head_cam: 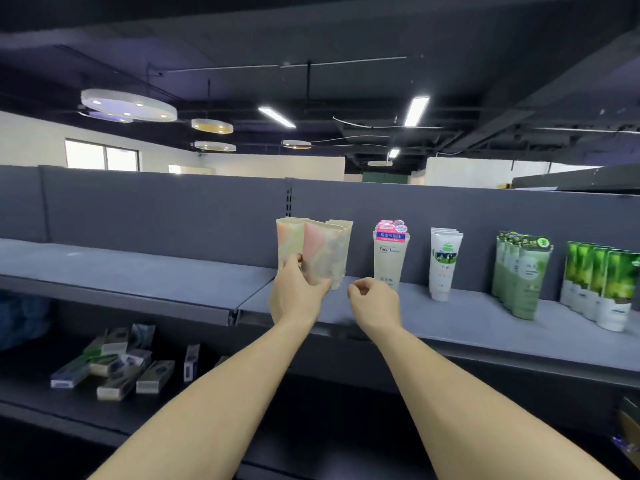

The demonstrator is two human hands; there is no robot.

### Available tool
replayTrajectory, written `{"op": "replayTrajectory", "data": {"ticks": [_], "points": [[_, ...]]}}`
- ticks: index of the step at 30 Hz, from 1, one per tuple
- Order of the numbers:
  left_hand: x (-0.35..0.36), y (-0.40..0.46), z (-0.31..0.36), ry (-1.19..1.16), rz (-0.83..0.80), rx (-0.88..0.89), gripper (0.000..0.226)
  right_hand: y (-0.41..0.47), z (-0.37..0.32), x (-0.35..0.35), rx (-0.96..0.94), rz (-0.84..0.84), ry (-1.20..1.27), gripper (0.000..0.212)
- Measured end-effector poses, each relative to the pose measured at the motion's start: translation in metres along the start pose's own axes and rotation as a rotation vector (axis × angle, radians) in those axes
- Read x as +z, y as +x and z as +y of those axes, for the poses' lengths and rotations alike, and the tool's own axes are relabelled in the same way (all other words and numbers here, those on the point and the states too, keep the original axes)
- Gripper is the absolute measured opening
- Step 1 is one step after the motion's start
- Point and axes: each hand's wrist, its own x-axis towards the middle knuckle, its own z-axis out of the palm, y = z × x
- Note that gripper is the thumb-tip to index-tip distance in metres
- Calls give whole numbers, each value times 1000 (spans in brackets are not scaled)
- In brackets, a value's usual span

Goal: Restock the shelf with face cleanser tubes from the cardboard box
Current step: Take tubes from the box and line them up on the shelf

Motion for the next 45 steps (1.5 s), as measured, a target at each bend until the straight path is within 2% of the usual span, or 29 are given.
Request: {"op": "replayTrajectory", "data": {"ticks": [10,17,26,32,45], "points": [[60,62,-31,-11,-102,-8,56,60,10,48,63,-111,-17,37],[85,93,-47,-36,-151,3,57,82,15,56,55,-34,-119,39],[103,120,-59,-103,-236,29,60,105,8,70,92,22,-130,40],[109,123,-62,-138,-263,38,60,107,11,79,112,15,-128,42],[111,124,-55,-53,-242,12,66,108,12,67,99,-14,-133,45]]}}
